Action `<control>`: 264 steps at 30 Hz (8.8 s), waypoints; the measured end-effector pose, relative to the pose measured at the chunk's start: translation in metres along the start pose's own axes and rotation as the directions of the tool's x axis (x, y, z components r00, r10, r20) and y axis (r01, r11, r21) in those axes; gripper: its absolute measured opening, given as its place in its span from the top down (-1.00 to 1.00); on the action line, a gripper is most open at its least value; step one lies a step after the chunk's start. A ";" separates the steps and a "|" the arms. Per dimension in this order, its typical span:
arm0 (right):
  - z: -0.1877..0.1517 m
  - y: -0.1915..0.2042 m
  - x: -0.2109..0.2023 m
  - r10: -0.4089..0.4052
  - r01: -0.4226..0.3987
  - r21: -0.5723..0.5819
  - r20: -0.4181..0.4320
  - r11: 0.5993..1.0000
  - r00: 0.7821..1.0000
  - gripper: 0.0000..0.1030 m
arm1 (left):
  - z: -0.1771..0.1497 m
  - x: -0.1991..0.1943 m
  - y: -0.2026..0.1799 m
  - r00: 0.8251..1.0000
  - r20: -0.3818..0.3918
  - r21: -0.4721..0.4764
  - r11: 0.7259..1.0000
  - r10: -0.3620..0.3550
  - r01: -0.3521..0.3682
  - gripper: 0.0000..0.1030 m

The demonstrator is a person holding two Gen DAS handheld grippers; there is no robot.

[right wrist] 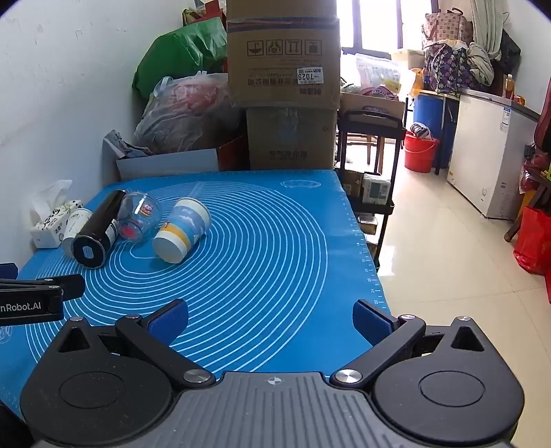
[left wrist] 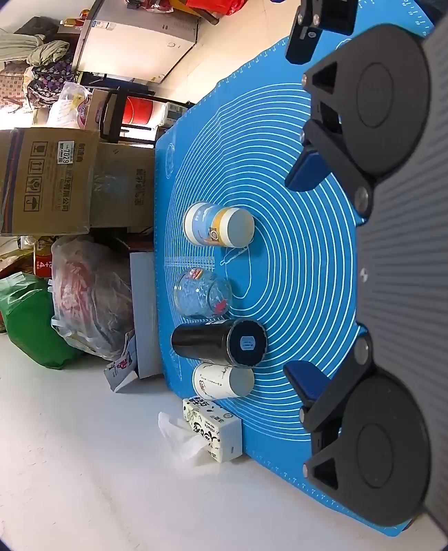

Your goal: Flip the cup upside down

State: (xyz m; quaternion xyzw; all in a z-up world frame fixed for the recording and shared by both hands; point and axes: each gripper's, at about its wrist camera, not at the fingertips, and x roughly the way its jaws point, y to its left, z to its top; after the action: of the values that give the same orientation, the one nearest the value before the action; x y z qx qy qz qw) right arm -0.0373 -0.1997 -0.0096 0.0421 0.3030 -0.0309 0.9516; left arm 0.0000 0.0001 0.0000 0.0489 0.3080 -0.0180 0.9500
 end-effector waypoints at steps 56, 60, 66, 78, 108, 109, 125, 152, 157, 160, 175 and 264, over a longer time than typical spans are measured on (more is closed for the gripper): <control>0.001 0.002 0.001 0.001 -0.001 0.001 -0.004 1.000 1.000 -1.00 | 0.003 -0.005 0.003 1.000 0.013 0.003 1.000 -0.016 0.016 -1.00; -0.003 0.001 0.006 0.002 -0.002 0.003 -0.009 1.000 1.000 -1.00 | 0.004 -0.004 0.003 1.000 0.011 0.005 1.000 -0.016 0.016 -1.00; -0.004 0.000 0.008 0.001 -0.001 0.004 -0.012 1.000 1.000 -1.00 | 0.003 -0.002 -0.001 1.000 0.010 0.010 1.000 -0.013 0.013 -1.00; -0.003 -0.001 0.008 0.001 -0.001 0.004 -0.012 1.000 1.000 -1.00 | 0.003 0.000 -0.003 1.000 0.012 0.012 1.000 -0.015 0.014 -1.00; -0.007 -0.019 0.025 -0.026 0.026 0.030 -0.027 0.999 0.999 -1.00 | 0.015 0.035 -0.012 0.999 0.033 0.036 0.999 -0.004 0.003 -1.00; -0.007 -0.021 0.027 -0.030 0.031 0.034 -0.029 0.999 0.999 -1.00 | 0.019 0.042 -0.013 0.999 0.030 0.036 0.999 -0.009 0.008 -1.00; -0.002 -0.050 0.068 -0.084 0.087 0.077 -0.040 0.993 0.996 -1.00 | 0.060 0.156 -0.048 0.995 -0.009 0.061 0.993 -0.097 0.097 -0.98; 0.003 -0.054 0.070 -0.082 0.085 0.080 -0.040 0.993 0.996 -1.00 | 0.041 0.133 -0.044 0.994 -0.070 0.040 0.995 -0.085 0.088 -0.08; -0.002 -0.045 0.053 -0.056 0.058 0.069 -0.034 0.996 0.998 -1.00 | 0.023 0.099 -0.033 0.994 -0.072 0.032 0.995 -0.088 0.090 -0.08; -0.005 -0.039 0.044 -0.045 0.047 0.058 -0.036 0.997 0.998 -1.00 | 0.014 0.088 -0.031 0.993 -0.085 0.030 0.996 -0.080 0.083 -0.08; -0.017 -0.028 0.032 -0.036 0.040 0.042 -0.072 0.998 0.997 -1.00 | -0.022 0.101 -0.022 0.982 -0.181 0.024 0.998 -0.055 0.060 -0.09; -0.120 0.170 0.133 0.081 0.074 0.049 0.166 -0.996 0.983 -0.32 | -0.062 0.041 0.174 0.997 -0.032 -0.202 0.976 0.077 -0.082 -0.90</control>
State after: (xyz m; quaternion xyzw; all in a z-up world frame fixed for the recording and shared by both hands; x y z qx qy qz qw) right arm 0.0167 -0.0236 -0.1737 0.9749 0.0090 -0.2204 -0.0308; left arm 0.0079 0.1799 -0.0594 -0.0357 0.3175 0.0520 0.9462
